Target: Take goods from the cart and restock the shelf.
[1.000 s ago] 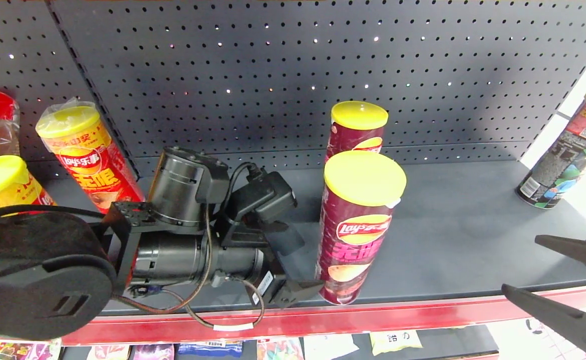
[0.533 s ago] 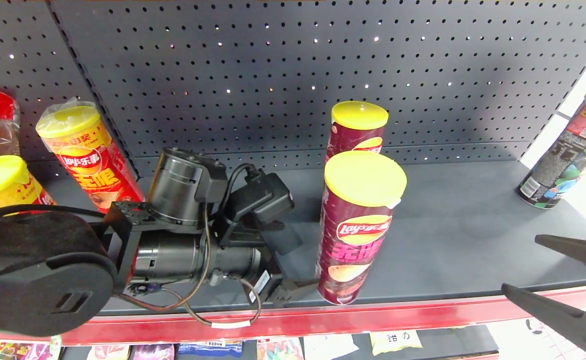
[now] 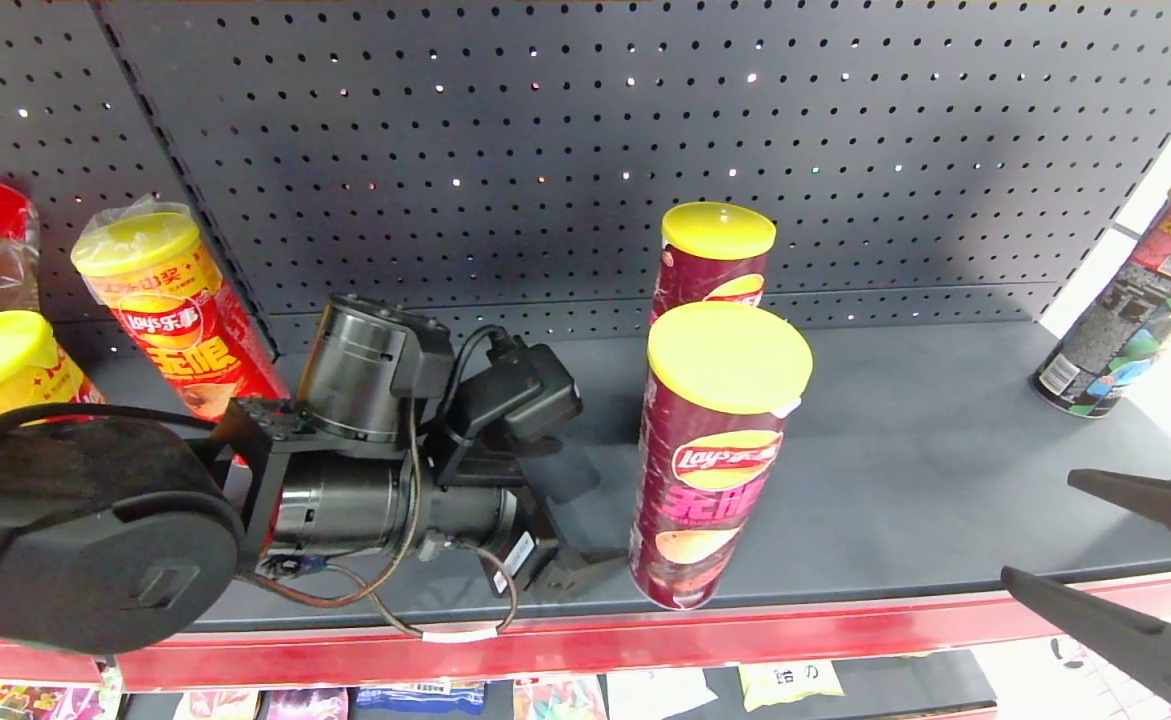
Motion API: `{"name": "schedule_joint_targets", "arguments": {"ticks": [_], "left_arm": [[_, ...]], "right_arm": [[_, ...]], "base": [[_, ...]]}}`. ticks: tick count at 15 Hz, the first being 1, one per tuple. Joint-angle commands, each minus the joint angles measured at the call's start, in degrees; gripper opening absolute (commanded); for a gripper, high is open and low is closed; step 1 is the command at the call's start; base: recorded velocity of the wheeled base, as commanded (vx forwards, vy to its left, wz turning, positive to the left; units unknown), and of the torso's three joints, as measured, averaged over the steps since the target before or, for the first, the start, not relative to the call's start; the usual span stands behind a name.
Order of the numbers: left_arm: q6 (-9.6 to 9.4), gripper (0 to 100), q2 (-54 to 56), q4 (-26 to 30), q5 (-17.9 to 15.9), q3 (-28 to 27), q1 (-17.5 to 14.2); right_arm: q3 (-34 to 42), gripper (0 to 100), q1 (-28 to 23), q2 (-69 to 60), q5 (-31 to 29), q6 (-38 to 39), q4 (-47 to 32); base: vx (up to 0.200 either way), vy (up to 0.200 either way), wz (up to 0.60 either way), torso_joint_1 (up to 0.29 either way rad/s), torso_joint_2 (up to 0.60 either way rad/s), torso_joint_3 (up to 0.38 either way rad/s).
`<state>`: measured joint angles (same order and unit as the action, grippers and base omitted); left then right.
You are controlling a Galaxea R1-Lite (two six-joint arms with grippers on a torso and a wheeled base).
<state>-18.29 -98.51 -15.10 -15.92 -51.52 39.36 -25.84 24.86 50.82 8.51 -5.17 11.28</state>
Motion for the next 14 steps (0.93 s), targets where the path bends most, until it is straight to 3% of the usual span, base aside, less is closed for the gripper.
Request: {"name": "schedule_joint_targets", "arguments": {"ticks": [1, 14], "left_arm": [[0.00, 100, -0.3, 0.0, 0.0, -0.2, 0.1], [0.09, 100, -2.6, 0.0, 0.0, -3.9, 0.4]], "right_arm": [[0.0, 100, 0.0, 0.2, 0.0, 0.0, 0.1], [0.0, 100, -0.7, 0.3, 0.0, 0.0, 0.1]], "base": [[0.000, 0.000, 0.00, 0.000, 0.00, 0.000], [0.000, 0.000, 0.00, 0.000, 0.00, 0.000]]}}
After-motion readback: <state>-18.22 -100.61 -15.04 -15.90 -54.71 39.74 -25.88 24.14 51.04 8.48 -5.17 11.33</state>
